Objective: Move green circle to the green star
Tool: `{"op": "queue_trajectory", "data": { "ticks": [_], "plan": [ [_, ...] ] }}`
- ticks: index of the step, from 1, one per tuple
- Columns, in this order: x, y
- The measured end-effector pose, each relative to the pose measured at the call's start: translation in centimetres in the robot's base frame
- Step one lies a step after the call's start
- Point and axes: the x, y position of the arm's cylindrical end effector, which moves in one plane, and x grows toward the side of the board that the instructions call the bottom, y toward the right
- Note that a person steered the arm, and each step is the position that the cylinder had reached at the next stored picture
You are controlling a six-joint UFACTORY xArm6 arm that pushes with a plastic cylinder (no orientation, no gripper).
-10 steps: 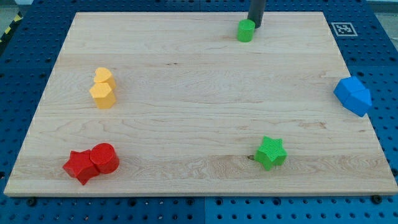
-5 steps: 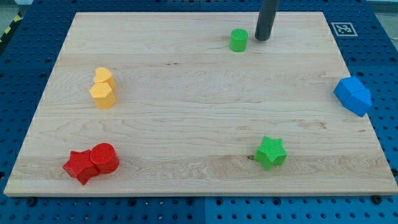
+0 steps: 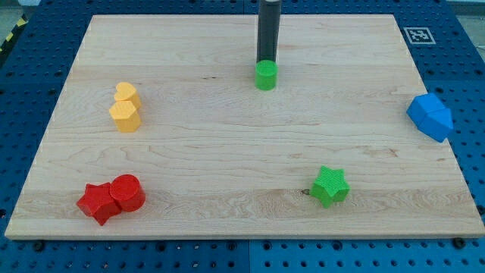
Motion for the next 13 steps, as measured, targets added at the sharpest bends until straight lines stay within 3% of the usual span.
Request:
{"op": "queue_trajectory", "data": {
  "ticks": [2, 4, 6, 8, 10, 11, 13],
  "plan": [
    [9.6, 1.1],
    [10.8, -1.1],
    [17.1, -0.1],
    [19.7, -0.1],
    [15.8, -0.9],
    [16.0, 1.3],
    [20.2, 1.6]
  ]
}}
